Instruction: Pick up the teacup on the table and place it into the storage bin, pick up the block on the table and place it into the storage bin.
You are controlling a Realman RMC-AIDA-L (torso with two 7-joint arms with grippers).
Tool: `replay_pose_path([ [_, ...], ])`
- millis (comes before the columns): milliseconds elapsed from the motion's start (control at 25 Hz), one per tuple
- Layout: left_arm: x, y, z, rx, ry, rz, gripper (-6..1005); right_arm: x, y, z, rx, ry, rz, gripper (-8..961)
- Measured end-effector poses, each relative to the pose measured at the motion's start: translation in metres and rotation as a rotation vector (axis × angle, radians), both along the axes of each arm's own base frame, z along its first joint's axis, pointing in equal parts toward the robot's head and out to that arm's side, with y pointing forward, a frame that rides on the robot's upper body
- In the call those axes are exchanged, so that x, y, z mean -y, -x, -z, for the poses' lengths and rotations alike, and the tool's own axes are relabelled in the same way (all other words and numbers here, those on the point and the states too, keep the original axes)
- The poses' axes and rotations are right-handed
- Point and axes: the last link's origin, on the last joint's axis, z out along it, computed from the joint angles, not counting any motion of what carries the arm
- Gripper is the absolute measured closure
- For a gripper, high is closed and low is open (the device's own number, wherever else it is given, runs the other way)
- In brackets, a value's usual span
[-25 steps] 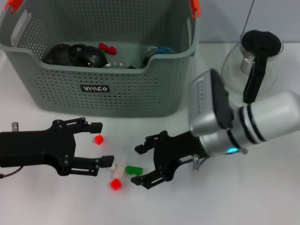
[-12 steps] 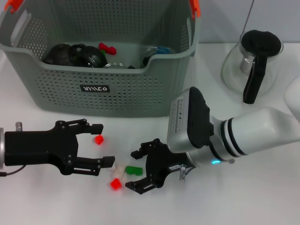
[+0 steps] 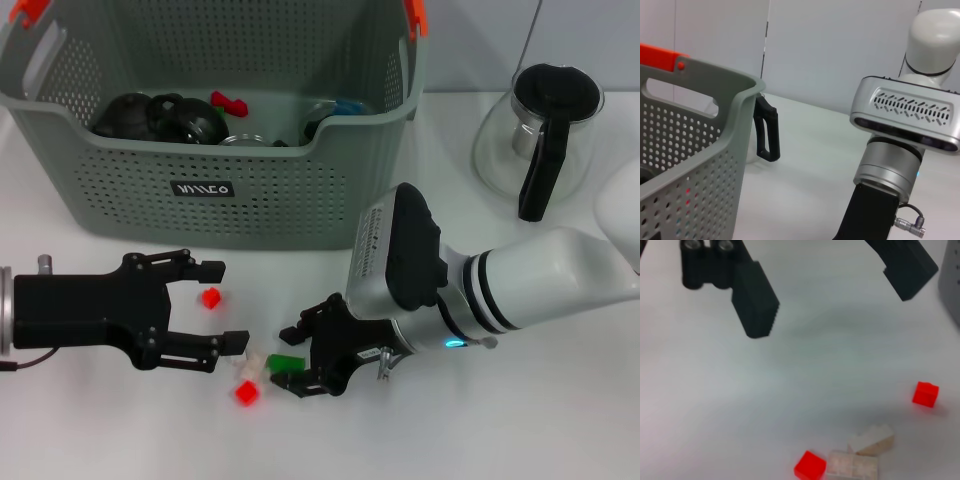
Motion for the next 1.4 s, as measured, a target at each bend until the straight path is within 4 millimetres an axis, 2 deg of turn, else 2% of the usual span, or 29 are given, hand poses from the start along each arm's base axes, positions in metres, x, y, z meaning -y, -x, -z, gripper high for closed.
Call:
replay_pose_path([
  [80,0.0,0.0,0.0,0.0,0.0,0.0,86,-0.001,0.0,0.0,0.005,-0.008,0.0,276],
  [480,0.0,0.0,0.0,0.003,0.002,-0.012,88,-0.002,0.003,-0.002,0.008,0.008,-0.014,726],
  [800,0.001,0.001,-0.001,0.002,0.0,-0.018,89,-0.004,0.002,-0.01,-0.021,-0.003,0.002,791],
  [960,0.003,0.006,-0.004,0.007,-0.017,-0.04,89,-0.009,-0.002,-0.022,-0.046,-0.002,0.033,799],
  [1200,0.005,0.019,-0.015,0.008,-0.069,-0.095,90,-0.019,-0.007,-0.06,-0.154,0.001,0.095,799],
  [1400,0.011,0.029,-0.017,-0.028,-0.068,-0.128,91,-0.018,0.013,-0.109,-0.354,0.083,0.119,799],
])
